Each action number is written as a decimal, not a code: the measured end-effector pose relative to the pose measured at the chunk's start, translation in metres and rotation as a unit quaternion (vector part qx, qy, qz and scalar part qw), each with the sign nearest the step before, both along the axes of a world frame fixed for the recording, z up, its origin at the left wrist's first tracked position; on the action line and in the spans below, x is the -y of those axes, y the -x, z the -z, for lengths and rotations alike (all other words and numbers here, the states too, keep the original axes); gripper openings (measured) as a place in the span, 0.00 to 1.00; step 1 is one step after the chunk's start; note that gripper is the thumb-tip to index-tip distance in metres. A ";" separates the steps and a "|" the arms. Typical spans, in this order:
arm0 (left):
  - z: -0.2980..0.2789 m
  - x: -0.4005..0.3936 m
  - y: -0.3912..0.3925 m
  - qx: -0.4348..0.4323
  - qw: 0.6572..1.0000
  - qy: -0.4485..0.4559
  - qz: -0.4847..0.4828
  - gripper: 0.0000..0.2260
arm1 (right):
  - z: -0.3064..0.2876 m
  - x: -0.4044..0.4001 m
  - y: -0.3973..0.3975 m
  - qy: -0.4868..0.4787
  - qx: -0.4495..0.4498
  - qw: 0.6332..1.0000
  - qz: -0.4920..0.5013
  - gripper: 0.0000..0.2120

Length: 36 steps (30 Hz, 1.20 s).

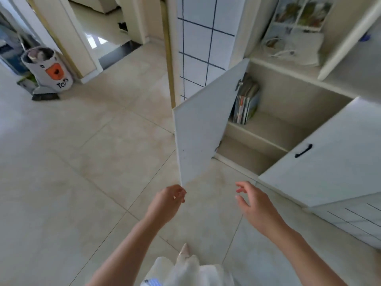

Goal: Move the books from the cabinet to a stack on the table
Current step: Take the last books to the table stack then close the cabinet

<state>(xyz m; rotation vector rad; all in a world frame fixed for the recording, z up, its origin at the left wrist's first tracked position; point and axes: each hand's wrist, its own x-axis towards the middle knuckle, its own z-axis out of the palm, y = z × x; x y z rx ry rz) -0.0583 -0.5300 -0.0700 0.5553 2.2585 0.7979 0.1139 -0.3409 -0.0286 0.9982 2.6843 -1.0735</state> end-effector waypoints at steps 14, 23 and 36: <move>0.017 -0.270 0.042 0.010 0.996 -0.021 0.082 0.08 | 0.015 -0.222 0.025 0.025 0.017 0.994 0.102 0.15; 0.044 -0.398 0.075 0.014 0.998 -0.012 0.061 0.09 | 0.040 -0.342 0.088 0.074 0.029 0.995 0.063 0.16; 0.122 -0.535 0.169 -0.185 0.974 -0.075 0.110 0.31 | 0.129 -0.457 0.234 0.095 -0.002 0.986 0.134 0.10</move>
